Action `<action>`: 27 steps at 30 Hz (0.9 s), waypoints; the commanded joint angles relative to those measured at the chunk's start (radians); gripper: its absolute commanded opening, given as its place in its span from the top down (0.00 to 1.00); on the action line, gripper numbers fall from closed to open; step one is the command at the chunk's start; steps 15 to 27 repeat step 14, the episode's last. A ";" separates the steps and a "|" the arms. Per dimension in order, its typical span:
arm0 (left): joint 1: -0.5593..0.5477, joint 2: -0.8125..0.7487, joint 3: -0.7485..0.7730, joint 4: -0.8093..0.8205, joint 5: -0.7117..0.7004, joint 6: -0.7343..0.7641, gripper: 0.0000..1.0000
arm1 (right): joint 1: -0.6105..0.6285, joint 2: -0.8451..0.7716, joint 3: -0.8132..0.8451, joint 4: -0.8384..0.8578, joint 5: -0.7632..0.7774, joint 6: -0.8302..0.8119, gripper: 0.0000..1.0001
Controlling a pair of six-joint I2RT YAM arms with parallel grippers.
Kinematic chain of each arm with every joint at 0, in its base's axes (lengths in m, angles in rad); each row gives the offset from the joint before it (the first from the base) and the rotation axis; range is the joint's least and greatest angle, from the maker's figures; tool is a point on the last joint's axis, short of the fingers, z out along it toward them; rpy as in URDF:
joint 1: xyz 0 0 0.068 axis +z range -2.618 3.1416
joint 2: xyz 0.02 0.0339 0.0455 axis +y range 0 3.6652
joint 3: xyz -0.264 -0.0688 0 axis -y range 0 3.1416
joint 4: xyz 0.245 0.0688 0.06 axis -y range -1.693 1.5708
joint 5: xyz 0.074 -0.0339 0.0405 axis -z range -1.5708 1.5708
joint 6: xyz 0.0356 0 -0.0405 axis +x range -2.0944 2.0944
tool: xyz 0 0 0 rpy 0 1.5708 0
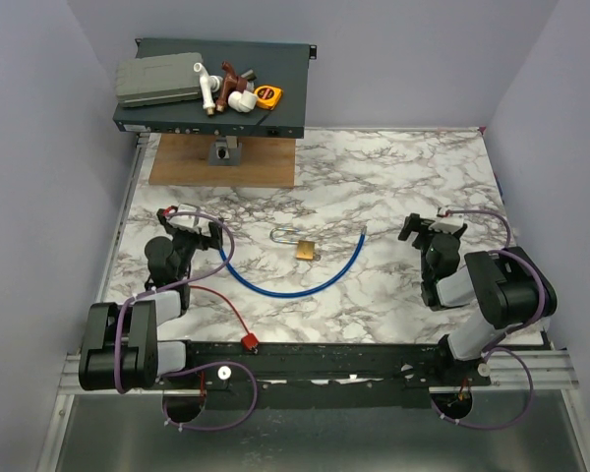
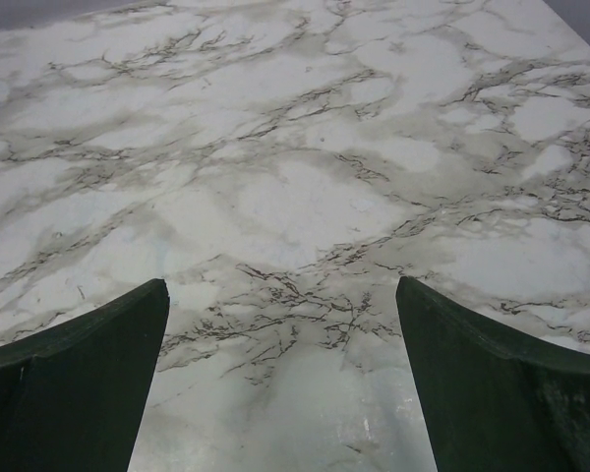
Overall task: Unlock with the key
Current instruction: Reset both arms
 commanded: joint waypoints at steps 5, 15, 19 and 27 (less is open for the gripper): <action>0.005 0.005 -0.003 0.069 -0.092 -0.002 0.02 | -0.004 0.003 0.001 0.063 -0.018 -0.001 0.00; 0.002 0.005 -0.001 0.063 -0.111 -0.025 0.02 | -0.005 0.004 0.001 0.068 -0.017 -0.002 0.00; 0.002 0.005 -0.001 0.063 -0.111 -0.025 0.02 | -0.005 0.004 0.001 0.068 -0.017 -0.002 0.00; 0.002 0.005 -0.001 0.063 -0.111 -0.025 0.02 | -0.005 0.004 0.001 0.068 -0.017 -0.002 0.00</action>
